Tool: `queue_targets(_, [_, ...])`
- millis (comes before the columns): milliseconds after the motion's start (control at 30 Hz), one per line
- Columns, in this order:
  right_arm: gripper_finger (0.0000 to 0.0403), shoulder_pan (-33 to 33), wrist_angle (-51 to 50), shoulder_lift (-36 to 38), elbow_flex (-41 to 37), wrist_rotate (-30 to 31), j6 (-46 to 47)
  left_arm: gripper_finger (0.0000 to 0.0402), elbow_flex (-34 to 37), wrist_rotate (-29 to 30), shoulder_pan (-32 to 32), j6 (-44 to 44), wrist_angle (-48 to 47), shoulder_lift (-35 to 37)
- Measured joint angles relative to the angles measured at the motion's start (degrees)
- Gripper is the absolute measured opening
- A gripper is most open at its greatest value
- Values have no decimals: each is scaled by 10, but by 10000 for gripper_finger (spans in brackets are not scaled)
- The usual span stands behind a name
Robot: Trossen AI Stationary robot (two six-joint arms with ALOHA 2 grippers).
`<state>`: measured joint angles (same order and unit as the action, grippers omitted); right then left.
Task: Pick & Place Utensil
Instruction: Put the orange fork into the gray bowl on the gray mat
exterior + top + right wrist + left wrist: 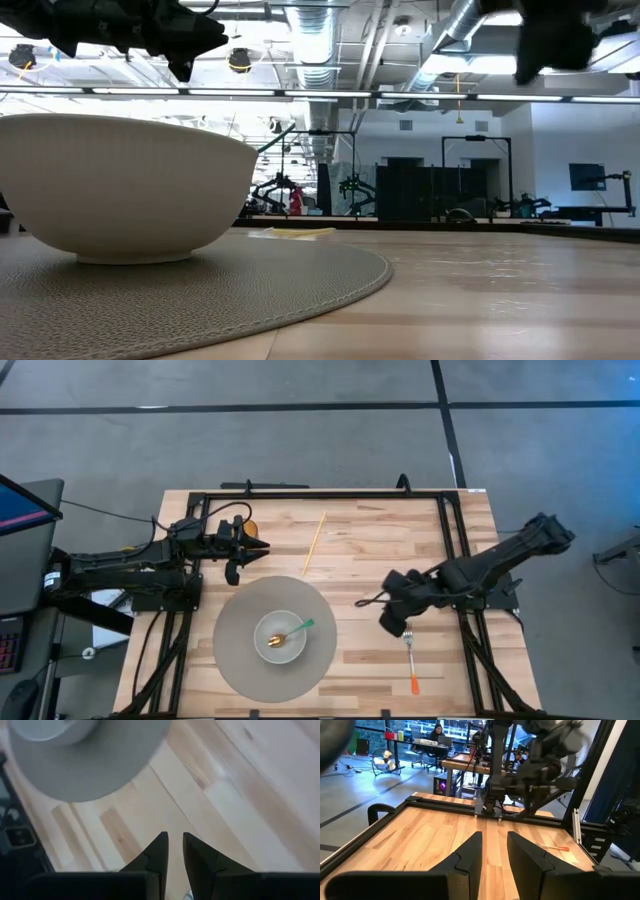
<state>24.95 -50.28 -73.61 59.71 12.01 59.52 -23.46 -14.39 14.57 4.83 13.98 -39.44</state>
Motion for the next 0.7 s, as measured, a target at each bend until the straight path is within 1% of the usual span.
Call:
queue_targets(67, [52, 6, 1, 22, -39, -4, 54, 92, 0, 0, 0, 0, 0, 0])
queue_targets(167, [52, 16, -5, 37, -80, -46, 168, 92, 0, 0, 0, 0, 0, 0])
queue_targets(267, [52, 33, -3, 37, -106, -82, 272, 92, 0, 0, 0, 0, 0, 0])
queue_targets(367, [52, 49, -8, 21, -122, -104, 330, 92, 0, 0, 0, 1, 0, 0])
queue_targets(467, [52, 57, -26, 0, -124, -110, 386, 92, 0, 0, 0, 1, 0, 0])
queue_targets(533, [52, 55, -25, -13, -124, -141, 421, 92, 0, 0, 0, 1, 0, 0])
queue_targets(633, [52, 52, -9, -31, -124, -207, 457, 92, 0, 0, 0, 1, 0, 0])
queue_targets(700, [52, 55, 7, -43, -124, -225, 468, 92, 0, 0, 0, 1, 0, 0])
